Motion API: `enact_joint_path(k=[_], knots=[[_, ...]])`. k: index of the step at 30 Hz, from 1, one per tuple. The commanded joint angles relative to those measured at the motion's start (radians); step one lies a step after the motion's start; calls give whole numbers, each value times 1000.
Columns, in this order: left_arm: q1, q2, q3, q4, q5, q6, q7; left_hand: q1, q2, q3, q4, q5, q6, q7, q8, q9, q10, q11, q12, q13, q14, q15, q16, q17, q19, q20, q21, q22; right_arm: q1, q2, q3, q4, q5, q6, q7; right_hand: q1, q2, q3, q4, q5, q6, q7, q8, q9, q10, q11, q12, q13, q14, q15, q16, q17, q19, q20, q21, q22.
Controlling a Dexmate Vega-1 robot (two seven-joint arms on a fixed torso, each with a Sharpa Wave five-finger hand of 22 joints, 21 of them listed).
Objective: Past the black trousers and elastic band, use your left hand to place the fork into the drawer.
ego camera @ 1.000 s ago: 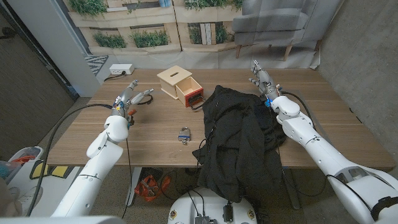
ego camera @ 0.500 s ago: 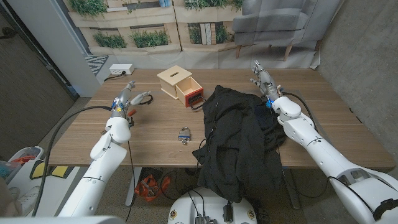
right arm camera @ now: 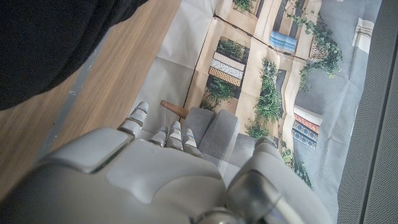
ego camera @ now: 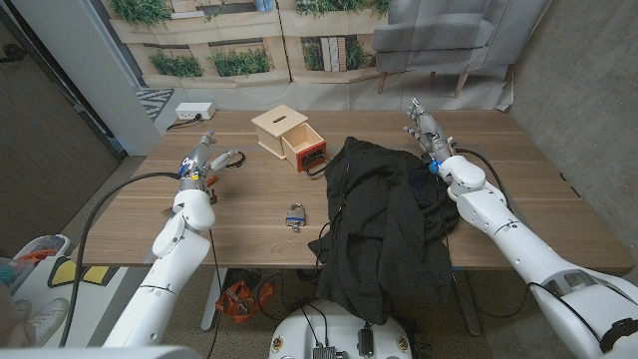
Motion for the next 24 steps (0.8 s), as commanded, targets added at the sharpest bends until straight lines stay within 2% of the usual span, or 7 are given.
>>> enact_joint_path(k=[1,10,24], knots=[[-10,10,28,2,71,57,29,-4,-7,-8,13,-6,11,-4,6,5,6,3,6,8,6,7,3,3,7,-3,6,6,15,0,-2,28,-5,10,12,1,8,1,-6,-1,4,2,2,3,2,1,-2,5,-5,-5,7,3,5,-7,4,6],[-19,16,36,14,83,63,36,-16,-14,-20,21,-10,14,-4,4,5,0,6,3,14,3,8,1,5,7,-2,5,6,23,7,0,39,-3,5,5,2,8,1,-7,-1,5,2,2,3,2,0,-2,5,-5,-5,7,2,5,-6,4,6],[-14,10,53,-6,135,143,44,-26,-22,-32,25,-11,15,-5,2,5,1,2,3,20,4,7,1,5,8,-3,4,6,45,10,-4,75,-11,24,16,2,8,0,-10,-1,4,1,2,3,2,-1,-2,5,-6,-6,6,2,4,-6,3,6]])
